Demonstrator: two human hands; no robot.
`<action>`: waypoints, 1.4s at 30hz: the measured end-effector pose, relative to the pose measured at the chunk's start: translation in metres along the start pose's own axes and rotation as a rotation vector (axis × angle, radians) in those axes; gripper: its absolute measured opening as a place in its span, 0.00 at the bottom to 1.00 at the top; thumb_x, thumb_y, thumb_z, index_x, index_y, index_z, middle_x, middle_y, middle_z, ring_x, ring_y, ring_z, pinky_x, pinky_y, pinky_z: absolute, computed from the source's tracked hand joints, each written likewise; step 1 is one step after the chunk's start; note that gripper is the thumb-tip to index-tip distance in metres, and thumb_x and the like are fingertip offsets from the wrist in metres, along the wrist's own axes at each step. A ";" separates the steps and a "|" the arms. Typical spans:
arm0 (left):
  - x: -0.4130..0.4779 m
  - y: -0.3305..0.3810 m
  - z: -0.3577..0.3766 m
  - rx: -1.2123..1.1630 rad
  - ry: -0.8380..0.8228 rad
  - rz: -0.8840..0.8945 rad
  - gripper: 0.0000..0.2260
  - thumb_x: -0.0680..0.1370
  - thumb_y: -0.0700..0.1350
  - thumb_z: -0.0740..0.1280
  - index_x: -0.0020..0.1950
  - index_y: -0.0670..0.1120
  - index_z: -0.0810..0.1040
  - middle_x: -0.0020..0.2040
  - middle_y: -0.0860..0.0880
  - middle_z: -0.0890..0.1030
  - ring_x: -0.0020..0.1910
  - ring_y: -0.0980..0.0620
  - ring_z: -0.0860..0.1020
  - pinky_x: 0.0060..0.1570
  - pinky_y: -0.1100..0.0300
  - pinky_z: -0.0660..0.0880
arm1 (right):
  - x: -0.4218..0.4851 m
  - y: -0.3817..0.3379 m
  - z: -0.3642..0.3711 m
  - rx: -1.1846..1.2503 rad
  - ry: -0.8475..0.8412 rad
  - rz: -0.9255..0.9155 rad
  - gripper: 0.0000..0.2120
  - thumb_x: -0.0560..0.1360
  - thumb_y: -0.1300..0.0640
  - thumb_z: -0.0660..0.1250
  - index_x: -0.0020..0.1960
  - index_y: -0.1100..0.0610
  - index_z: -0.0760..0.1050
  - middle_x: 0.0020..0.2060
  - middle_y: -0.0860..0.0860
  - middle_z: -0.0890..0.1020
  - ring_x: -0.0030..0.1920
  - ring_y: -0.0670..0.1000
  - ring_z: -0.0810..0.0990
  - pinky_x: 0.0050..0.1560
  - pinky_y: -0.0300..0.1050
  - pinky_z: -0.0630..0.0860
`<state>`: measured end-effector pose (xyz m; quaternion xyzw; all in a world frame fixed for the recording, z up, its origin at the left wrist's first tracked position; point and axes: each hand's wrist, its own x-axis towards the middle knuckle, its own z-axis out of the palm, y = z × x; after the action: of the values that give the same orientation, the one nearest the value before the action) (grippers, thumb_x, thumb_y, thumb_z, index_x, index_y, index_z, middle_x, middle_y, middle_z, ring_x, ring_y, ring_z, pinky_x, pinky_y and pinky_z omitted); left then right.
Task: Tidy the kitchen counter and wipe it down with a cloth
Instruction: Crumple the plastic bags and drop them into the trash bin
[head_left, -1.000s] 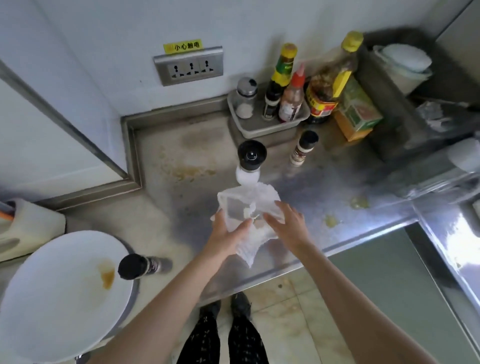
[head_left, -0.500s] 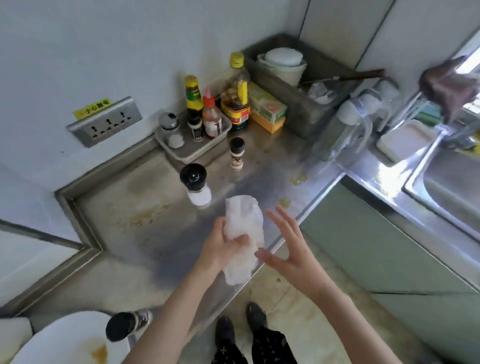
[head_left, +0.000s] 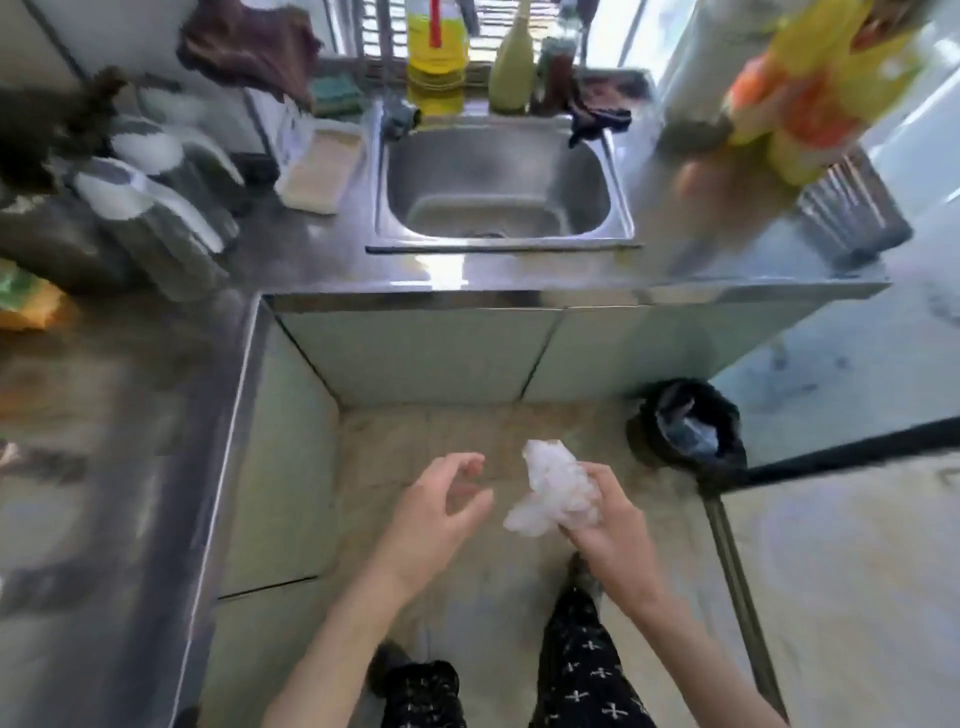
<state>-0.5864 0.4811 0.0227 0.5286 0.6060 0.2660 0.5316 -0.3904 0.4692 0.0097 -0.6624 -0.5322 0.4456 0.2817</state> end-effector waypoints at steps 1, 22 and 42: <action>0.011 0.005 0.020 0.024 -0.020 -0.007 0.12 0.75 0.44 0.67 0.58 0.52 0.74 0.55 0.56 0.77 0.52 0.64 0.76 0.56 0.65 0.73 | 0.002 0.017 -0.026 -0.006 0.050 0.051 0.18 0.67 0.49 0.69 0.56 0.48 0.72 0.45 0.45 0.82 0.44 0.42 0.80 0.43 0.38 0.74; 0.388 0.028 0.416 0.131 -0.229 -0.190 0.07 0.76 0.39 0.65 0.46 0.50 0.78 0.45 0.53 0.83 0.46 0.62 0.80 0.48 0.70 0.73 | 0.333 0.428 -0.306 -0.018 0.376 0.570 0.17 0.72 0.57 0.66 0.59 0.53 0.68 0.47 0.50 0.77 0.47 0.54 0.77 0.40 0.47 0.73; 0.500 -0.057 0.515 0.302 -0.401 -0.090 0.06 0.76 0.41 0.65 0.48 0.51 0.77 0.47 0.54 0.82 0.48 0.62 0.78 0.47 0.72 0.71 | 0.419 0.594 -0.266 -0.250 0.200 0.586 0.33 0.73 0.50 0.68 0.72 0.59 0.60 0.70 0.63 0.64 0.70 0.60 0.62 0.68 0.49 0.60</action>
<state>-0.0678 0.8023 -0.3600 0.6169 0.5441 0.0384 0.5674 0.1318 0.7338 -0.4973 -0.8573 -0.3393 0.3716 0.1091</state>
